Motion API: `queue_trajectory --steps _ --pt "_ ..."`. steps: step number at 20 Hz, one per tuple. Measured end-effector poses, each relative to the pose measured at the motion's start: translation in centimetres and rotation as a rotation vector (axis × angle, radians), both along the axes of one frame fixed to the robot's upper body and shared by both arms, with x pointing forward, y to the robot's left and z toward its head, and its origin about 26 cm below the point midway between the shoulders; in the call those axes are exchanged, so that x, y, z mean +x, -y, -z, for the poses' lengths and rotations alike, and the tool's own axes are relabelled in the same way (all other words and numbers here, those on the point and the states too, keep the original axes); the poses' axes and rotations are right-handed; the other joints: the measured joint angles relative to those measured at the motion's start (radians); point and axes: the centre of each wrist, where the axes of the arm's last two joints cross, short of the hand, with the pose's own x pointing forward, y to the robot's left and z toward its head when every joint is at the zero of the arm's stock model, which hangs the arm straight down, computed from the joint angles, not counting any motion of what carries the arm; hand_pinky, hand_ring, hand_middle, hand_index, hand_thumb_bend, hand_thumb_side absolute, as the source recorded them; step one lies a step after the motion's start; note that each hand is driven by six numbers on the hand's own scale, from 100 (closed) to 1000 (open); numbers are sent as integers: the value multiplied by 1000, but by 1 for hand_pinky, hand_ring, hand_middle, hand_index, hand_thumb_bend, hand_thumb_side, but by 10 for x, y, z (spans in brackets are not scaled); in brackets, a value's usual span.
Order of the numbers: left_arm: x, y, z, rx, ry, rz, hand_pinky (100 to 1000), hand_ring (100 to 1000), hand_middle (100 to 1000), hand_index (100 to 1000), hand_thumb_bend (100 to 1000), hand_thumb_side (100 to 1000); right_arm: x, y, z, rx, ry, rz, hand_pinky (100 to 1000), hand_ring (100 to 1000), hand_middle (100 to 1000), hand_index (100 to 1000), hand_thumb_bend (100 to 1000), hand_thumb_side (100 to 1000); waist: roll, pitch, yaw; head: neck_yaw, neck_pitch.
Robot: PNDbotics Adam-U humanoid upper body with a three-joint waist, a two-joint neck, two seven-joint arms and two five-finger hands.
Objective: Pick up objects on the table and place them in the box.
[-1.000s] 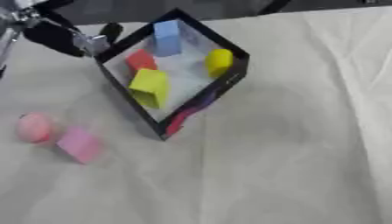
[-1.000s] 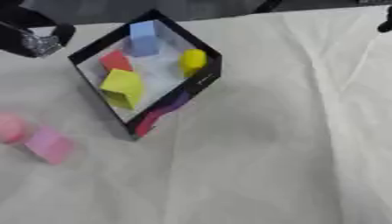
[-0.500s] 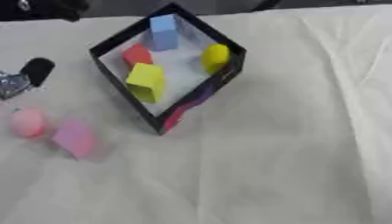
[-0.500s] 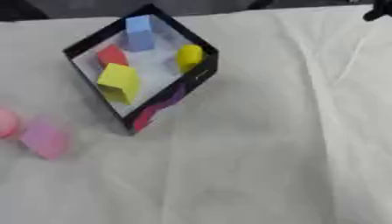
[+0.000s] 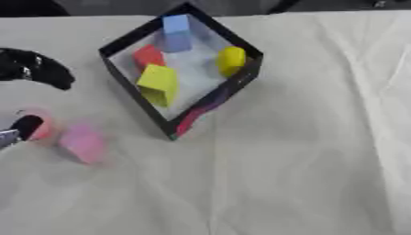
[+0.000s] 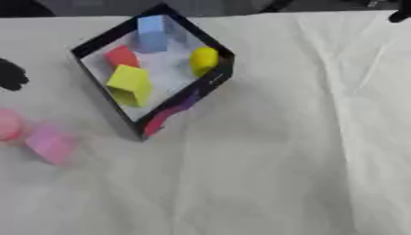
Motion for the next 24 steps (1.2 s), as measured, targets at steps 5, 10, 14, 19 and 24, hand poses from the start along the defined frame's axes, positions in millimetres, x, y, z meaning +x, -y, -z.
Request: queue_trajectory --steps 5,10,14,19,24 --pt "13 -26 13 57 -33 -151 848 859 772 867 123 520 0 0 0 1 2 1 908 604 607 829 100 525 -4 0 -1 24 -2" --pt "21 -45 33 146 -31 -291 846 863 775 871 283 486 0 0 0 1 2 1 907 603 606 829 100 525 -5 0 -4 36 -6" --pt "25 -56 48 193 9 -379 846 865 778 872 352 391 0 0 0 1 2 1 907 603 606 829 100 524 -5 0 -4 44 -6" --pt "30 -63 63 207 64 -451 832 853 766 855 337 390 0 0 0 1 1 0 907 603 605 829 100 524 -5 0 -6 53 -6" --pt "34 -67 75 220 76 -477 806 837 747 823 324 365 0 0 0 1 1 0 907 603 605 829 100 524 -5 0 -11 63 -14"
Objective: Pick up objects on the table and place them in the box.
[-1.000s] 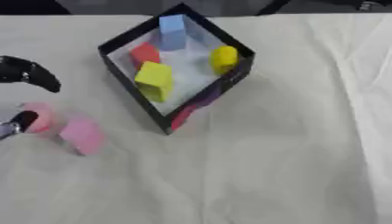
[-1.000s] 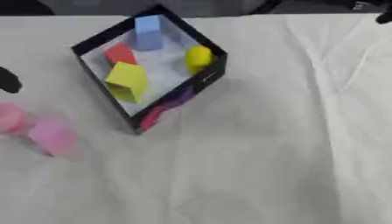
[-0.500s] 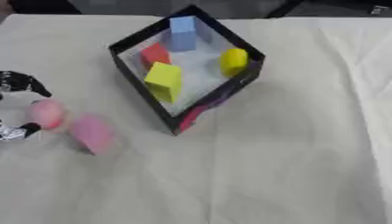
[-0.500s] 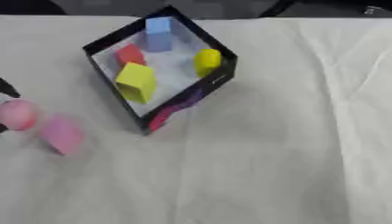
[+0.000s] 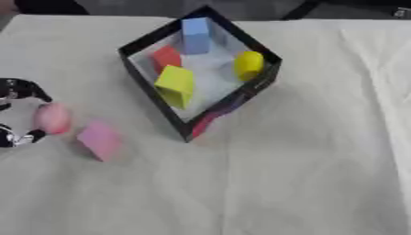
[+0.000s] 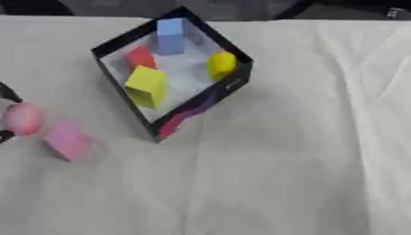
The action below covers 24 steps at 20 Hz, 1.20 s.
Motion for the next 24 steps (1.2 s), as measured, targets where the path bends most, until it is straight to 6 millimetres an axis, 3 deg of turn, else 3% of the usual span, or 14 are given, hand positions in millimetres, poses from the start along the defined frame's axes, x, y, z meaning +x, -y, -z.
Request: queue_trajectory --steps 3,6,7,15,18,24 --pt "2 0 3 11 9 2 779 816 723 752 331 274 0 0 0 0 0 0 907 603 605 829 100 524 0 0 0 4 0" --pt "4 0 3 15 35 5 751 791 695 700 247 267 0 0 0 2 -1 -1 906 602 605 829 100 524 0 0 -1 6 0" --pt "5 1 3 13 45 8 731 768 665 662 183 255 0 0 0 3 -1 -1 906 602 605 829 100 524 0 0 -1 7 0" --pt "5 24 -12 -41 205 132 705 743 618 581 100 202 0 0 1 3 -4 1 906 602 604 829 100 524 0 0 -1 6 0" --pt "4 43 -33 -79 278 226 704 742 614 578 100 192 0 0 1 4 -5 3 906 602 604 829 100 524 0 0 -1 2 0" --pt "-1 84 -95 -153 399 425 706 742 613 578 100 173 0 0 1 3 -8 2 906 602 604 829 100 524 1 0 -9 -14 1"
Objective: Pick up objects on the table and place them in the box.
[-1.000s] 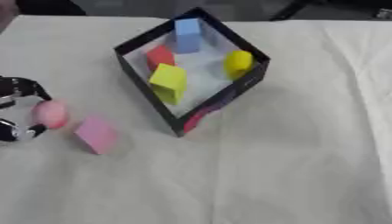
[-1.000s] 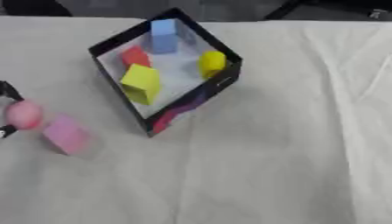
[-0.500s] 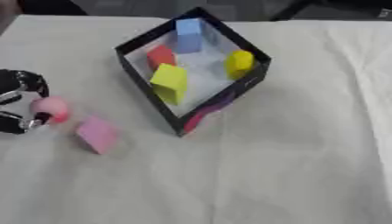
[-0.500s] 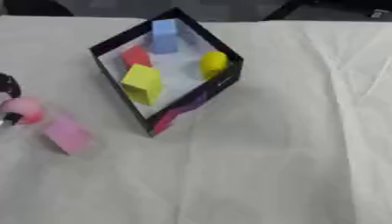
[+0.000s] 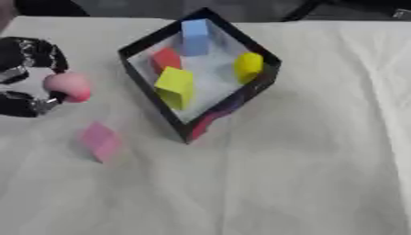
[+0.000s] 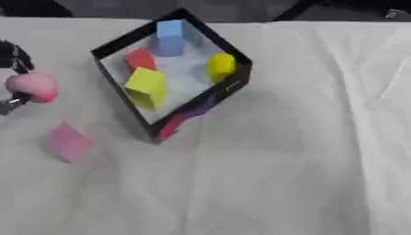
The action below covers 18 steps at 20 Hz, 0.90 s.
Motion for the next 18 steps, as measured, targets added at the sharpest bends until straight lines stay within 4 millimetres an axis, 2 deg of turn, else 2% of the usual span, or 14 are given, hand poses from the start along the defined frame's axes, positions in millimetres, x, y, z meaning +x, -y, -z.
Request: queue_trajectory --steps 4,8,13,18 --pt "1 25 -32 -13 31 111 705 740 611 581 100 179 0 -1 0 -3 -5 -4 906 603 604 829 100 524 4 -4 -13 -16 0" --pt "11 45 -47 -26 22 186 701 736 608 582 100 191 1 -3 -1 -7 -5 -12 906 602 604 829 100 523 18 -4 -29 -26 0" --pt "31 62 -49 -33 -20 235 698 731 606 582 100 205 2 -8 -8 -14 6 -32 906 603 605 829 100 523 34 -4 -62 -26 -4" --pt "54 73 -42 -37 -57 253 696 728 606 598 100 232 4 -12 -13 -22 14 -51 907 602 604 828 100 523 47 -3 -102 -19 -20"
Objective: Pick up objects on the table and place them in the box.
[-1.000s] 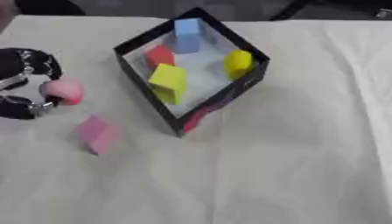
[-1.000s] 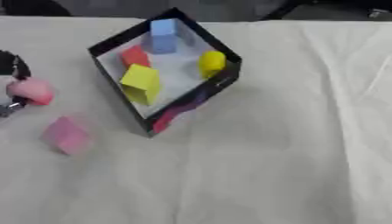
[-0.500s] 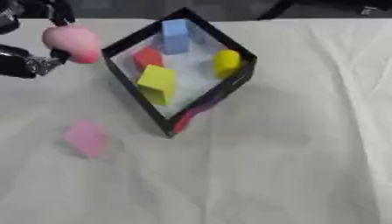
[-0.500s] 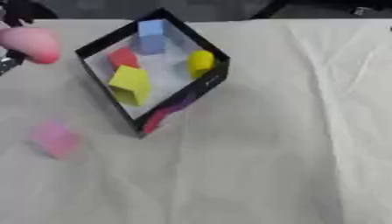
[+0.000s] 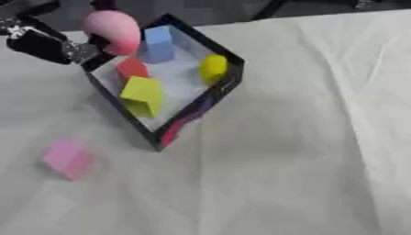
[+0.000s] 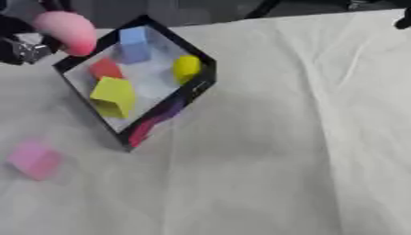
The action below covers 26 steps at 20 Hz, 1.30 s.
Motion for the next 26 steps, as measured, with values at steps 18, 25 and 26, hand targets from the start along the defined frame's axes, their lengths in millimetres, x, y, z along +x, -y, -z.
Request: queue_trajectory --steps 18,25,26 --pt "69 -17 60 133 -116 -158 773 832 760 801 100 232 4 -10 -7 5 10 -49 908 603 600 829 100 523 7 12 -67 51 -34" --pt "72 -20 62 149 -118 -169 874 939 886 1000 142 754 4 -10 -7 4 9 -51 908 603 599 830 100 523 7 12 -67 55 -34" --pt "72 -19 62 150 -121 -171 880 945 891 1000 293 876 4 -10 -7 4 8 -52 907 603 599 830 100 523 7 12 -67 56 -34"
